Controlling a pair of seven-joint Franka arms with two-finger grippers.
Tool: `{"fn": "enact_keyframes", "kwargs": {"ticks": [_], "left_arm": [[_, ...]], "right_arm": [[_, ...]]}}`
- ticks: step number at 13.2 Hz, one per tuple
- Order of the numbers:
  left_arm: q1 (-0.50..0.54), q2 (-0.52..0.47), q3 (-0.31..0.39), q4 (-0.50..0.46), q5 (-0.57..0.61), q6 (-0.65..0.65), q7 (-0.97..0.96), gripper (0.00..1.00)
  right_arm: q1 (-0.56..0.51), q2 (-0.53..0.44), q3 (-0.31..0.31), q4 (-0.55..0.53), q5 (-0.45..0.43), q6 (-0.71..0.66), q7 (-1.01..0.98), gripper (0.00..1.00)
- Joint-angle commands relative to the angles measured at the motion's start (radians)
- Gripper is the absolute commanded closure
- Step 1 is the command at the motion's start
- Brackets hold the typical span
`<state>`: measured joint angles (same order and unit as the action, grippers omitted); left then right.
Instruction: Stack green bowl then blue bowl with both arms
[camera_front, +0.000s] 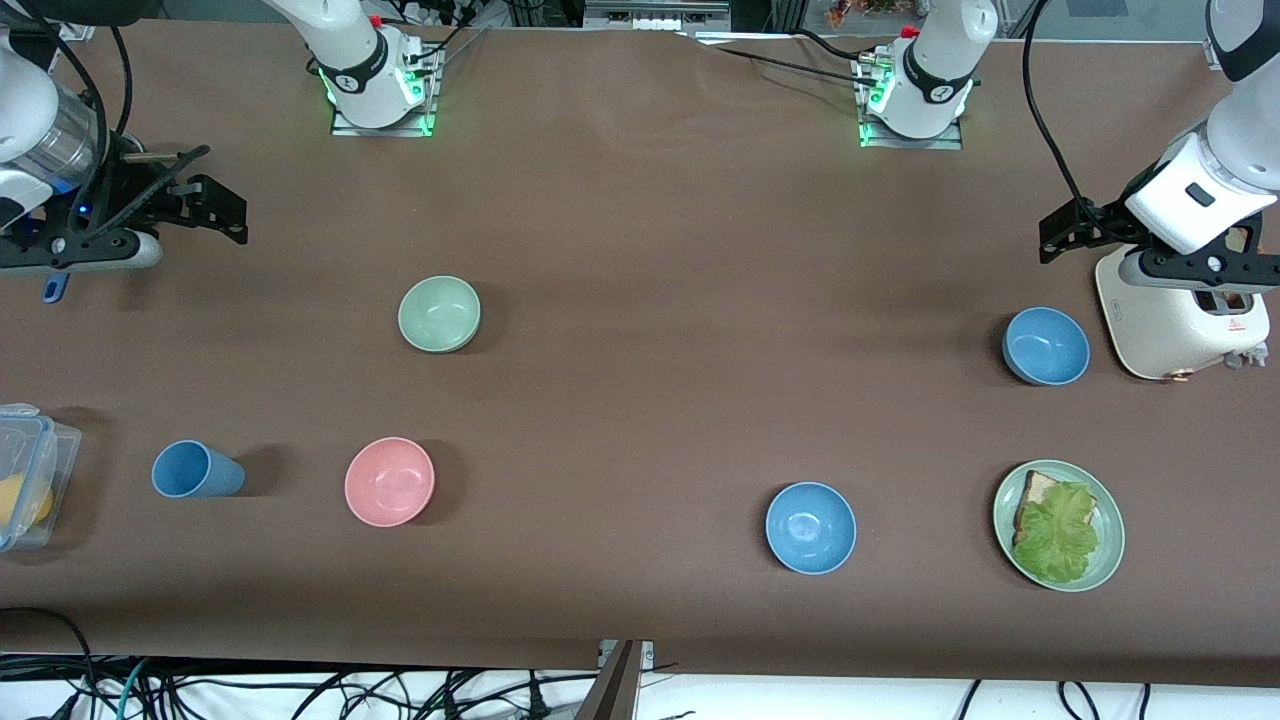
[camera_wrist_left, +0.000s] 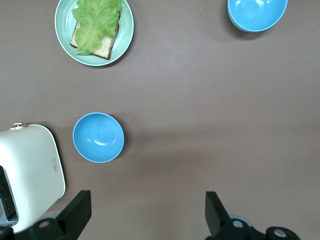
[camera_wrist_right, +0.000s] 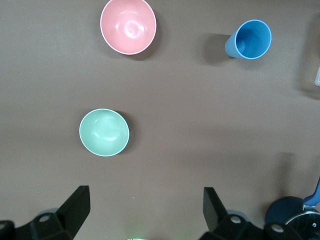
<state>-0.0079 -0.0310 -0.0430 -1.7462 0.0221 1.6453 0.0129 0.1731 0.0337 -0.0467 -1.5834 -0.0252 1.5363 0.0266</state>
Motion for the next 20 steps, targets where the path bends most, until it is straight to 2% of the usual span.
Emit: {"fn": "enact_keyframes", "kwargs": {"ticks": [1,16,20], "left_arm": [[0.003,0.014,-0.003,0.037,-0.008,-0.027,-0.007,0.00],[0.002,0.014,-0.011,0.039,-0.008,-0.025,-0.008,0.00],[0.002,0.014,-0.009,0.037,-0.008,-0.025,-0.008,0.00]], "right_arm": [[-0.007,-0.003,0.007,0.003,0.019,-0.016,-0.008,0.00],[-0.007,-0.011,0.004,-0.018,0.034,-0.015,-0.008,0.00],[-0.007,-0.023,0.004,-0.053,0.034,-0.001,-0.007,0.00]]}}
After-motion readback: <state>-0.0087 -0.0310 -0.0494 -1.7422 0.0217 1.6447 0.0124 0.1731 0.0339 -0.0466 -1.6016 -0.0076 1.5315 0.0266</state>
